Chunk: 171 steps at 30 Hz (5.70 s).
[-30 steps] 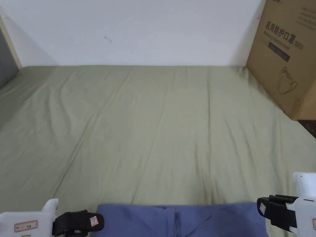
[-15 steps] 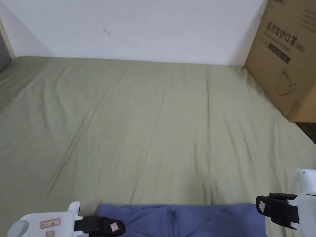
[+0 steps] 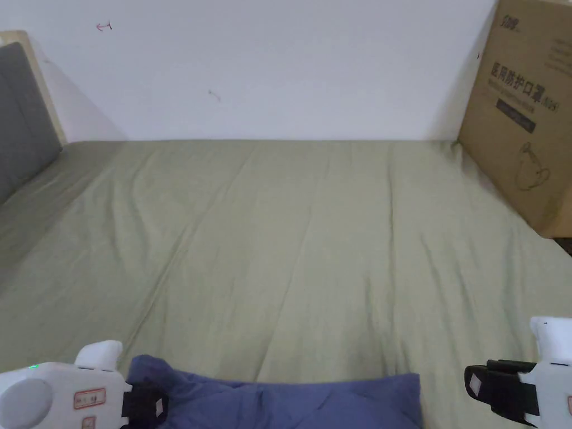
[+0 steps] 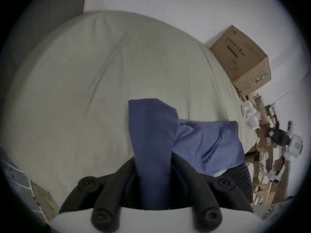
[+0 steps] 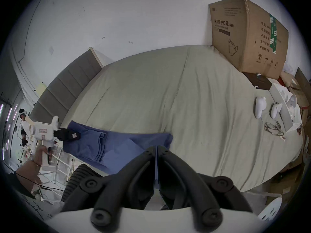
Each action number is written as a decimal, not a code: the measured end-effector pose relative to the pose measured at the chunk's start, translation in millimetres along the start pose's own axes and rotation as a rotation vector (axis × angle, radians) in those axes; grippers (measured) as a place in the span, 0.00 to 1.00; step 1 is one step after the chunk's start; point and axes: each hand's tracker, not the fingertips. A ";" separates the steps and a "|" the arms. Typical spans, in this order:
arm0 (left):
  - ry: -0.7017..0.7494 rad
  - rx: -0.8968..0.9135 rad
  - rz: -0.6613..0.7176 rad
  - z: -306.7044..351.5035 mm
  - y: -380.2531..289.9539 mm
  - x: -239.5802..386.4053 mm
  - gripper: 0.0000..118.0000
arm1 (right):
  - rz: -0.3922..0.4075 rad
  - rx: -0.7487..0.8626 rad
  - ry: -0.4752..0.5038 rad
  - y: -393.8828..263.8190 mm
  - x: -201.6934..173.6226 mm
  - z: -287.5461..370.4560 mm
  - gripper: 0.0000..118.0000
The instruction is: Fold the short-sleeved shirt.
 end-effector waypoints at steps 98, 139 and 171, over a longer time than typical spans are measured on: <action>-0.788 -0.202 0.323 -190.4 -44.3 49.3 0.28 | -0.094 -0.388 0.094 -28.6 29.6 -163.1 0.01; 0.581 0.006 -0.097 71.6 99.2 -203.1 0.97 | -0.027 -0.129 0.039 18.1 -14.1 -59.8 0.02; 0.319 1.150 -0.325 111.2 -29.2 198.8 0.05 | 0.142 0.860 -0.104 35.8 -75.4 56.8 0.12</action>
